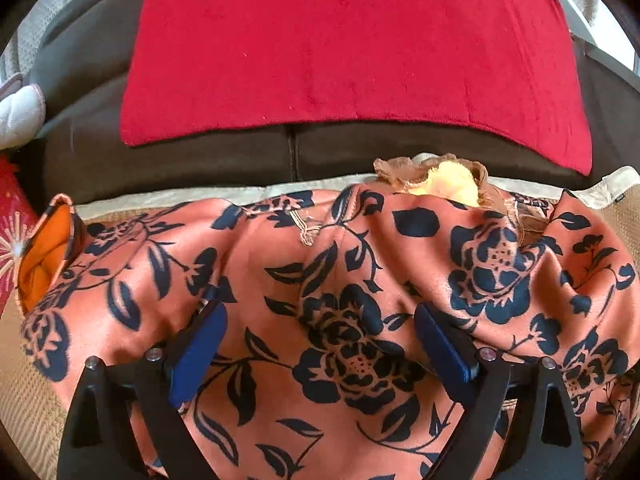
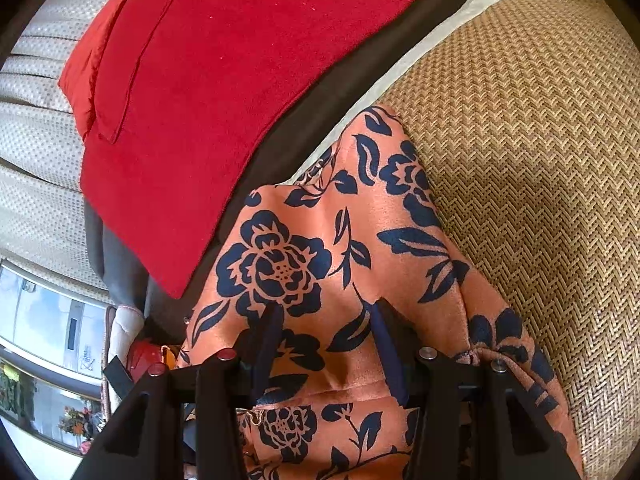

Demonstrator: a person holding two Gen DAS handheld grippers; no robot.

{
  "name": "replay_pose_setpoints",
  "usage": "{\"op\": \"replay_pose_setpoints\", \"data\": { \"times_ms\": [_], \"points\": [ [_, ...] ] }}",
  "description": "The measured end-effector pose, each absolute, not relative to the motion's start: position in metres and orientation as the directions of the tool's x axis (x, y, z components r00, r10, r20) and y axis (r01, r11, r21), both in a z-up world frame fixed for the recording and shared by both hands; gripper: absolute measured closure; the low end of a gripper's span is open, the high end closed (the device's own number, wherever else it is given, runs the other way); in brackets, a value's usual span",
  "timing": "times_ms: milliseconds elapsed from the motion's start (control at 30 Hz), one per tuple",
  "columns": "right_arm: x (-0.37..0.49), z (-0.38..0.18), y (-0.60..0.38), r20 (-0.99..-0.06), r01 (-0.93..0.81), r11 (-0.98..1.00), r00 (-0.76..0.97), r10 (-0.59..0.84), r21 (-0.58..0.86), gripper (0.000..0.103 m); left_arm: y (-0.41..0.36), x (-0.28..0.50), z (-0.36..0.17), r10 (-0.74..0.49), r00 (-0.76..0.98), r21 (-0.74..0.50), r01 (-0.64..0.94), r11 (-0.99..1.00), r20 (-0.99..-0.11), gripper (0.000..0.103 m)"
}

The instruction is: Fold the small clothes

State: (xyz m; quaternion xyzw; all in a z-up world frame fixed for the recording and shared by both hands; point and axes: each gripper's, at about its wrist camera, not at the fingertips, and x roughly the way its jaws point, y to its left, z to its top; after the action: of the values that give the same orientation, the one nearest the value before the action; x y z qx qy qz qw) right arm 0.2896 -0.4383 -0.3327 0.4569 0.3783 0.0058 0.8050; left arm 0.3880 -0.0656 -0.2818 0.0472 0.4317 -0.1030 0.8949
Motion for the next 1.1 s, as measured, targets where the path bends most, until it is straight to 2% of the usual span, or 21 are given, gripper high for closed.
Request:
{"op": "replay_pose_setpoints", "data": {
  "times_ms": [67,133,200,233,267,300,333,400,600,900,1033,1100],
  "points": [
    [0.291,-0.332,-0.436,-0.609,0.339,0.589,0.713,0.348,0.734,0.052,-0.059,0.391,-0.284,-0.182,0.596,-0.060,0.218,0.974,-0.782,0.009],
    [0.292,-0.332,-0.433,-0.611,0.341,0.591,0.714,0.344,0.731,0.052,-0.059,0.397,-0.287,-0.232,0.585,-0.126,0.218,0.968,-0.777,0.016],
    [0.293,-0.331,-0.431,-0.613,0.342,0.594,0.713,0.341,0.728,0.052,-0.061,0.404,-0.293,-0.273,0.545,-0.171,0.231,0.958,-0.793,0.062],
    [0.294,-0.331,-0.430,-0.614,0.342,0.596,0.712,0.341,0.727,0.052,-0.063,0.405,-0.295,-0.251,0.544,-0.155,0.217,0.964,-0.801,0.064],
    [0.294,-0.331,-0.429,-0.614,0.342,0.596,0.711,0.341,0.727,0.052,-0.064,0.406,-0.296,-0.238,0.550,-0.142,0.212,0.967,-0.801,0.071],
    [0.295,-0.331,-0.428,-0.614,0.340,0.596,0.711,0.343,0.727,0.052,-0.065,0.407,-0.295,-0.240,0.556,-0.141,0.215,0.966,-0.796,0.084],
    [0.296,-0.331,-0.428,-0.613,0.338,0.595,0.710,0.347,0.729,0.052,-0.065,0.408,-0.292,-0.251,0.555,-0.151,0.219,0.964,-0.793,0.092],
    [0.298,-0.331,-0.427,-0.610,0.334,0.593,0.708,0.355,0.733,0.052,-0.064,0.406,-0.282,-0.283,0.564,-0.183,0.228,0.956,-0.776,0.095],
    [0.300,-0.334,-0.435,-0.608,0.337,0.581,0.703,0.368,0.741,0.052,-0.068,0.381,-0.248,-0.298,0.603,-0.152,0.282,0.947,-0.740,0.096],
    [0.298,-0.336,-0.452,-0.596,0.343,0.537,0.686,0.417,0.771,0.052,-0.031,0.339,-0.219,-0.218,0.596,-0.054,0.281,0.958,-0.773,0.096],
    [0.295,-0.328,-0.448,-0.635,0.355,0.587,0.671,0.382,0.728,0.052,-0.011,0.326,-0.216,-0.201,0.572,-0.035,0.288,0.957,-0.795,0.095],
    [0.292,-0.318,-0.443,-0.653,0.356,0.625,0.676,0.341,0.695,0.051,-0.004,0.322,-0.215,-0.167,0.566,-0.006,0.275,0.962,-0.807,0.092]
  ]
}}
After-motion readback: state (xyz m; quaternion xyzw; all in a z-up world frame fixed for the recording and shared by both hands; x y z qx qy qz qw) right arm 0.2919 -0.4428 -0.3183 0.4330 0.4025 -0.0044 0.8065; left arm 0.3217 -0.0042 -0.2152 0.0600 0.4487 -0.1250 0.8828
